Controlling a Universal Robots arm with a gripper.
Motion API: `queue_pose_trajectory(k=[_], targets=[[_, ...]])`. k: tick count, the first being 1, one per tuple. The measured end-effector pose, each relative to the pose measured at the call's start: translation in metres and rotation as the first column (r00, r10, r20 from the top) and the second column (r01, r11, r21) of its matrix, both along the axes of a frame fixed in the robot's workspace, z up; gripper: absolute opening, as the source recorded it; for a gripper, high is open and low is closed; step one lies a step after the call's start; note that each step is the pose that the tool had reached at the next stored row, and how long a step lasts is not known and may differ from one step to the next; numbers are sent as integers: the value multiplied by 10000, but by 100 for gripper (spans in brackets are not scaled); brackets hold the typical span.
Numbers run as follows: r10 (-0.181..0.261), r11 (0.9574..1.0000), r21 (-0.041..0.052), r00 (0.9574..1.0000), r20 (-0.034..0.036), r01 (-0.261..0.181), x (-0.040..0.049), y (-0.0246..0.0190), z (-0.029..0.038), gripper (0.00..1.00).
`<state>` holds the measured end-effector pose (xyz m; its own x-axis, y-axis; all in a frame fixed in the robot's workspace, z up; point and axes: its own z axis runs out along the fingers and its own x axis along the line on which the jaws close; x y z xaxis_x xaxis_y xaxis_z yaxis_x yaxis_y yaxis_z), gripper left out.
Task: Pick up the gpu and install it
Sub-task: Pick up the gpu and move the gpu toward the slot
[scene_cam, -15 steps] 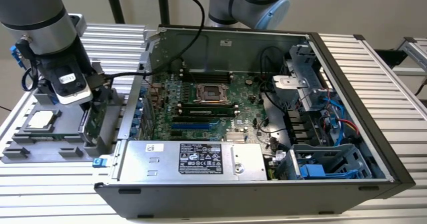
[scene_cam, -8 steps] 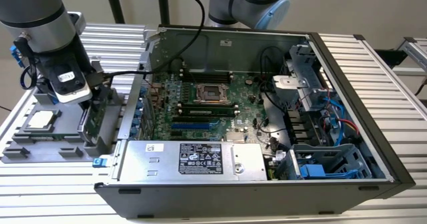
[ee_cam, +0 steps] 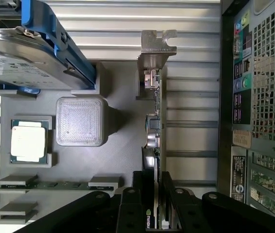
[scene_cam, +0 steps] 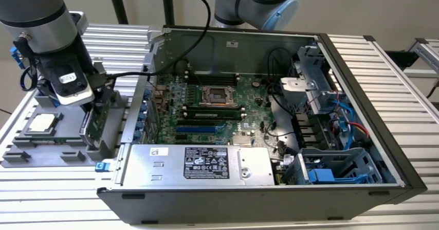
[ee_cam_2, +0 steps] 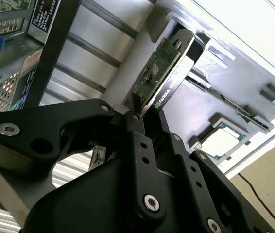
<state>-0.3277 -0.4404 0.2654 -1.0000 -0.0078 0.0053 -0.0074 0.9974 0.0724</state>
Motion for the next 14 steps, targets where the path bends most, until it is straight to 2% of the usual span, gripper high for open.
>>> queue_pose_trajectory(k=[14], targets=[[1,10000,-1,10000,-1,-1,0,2,40,0]])
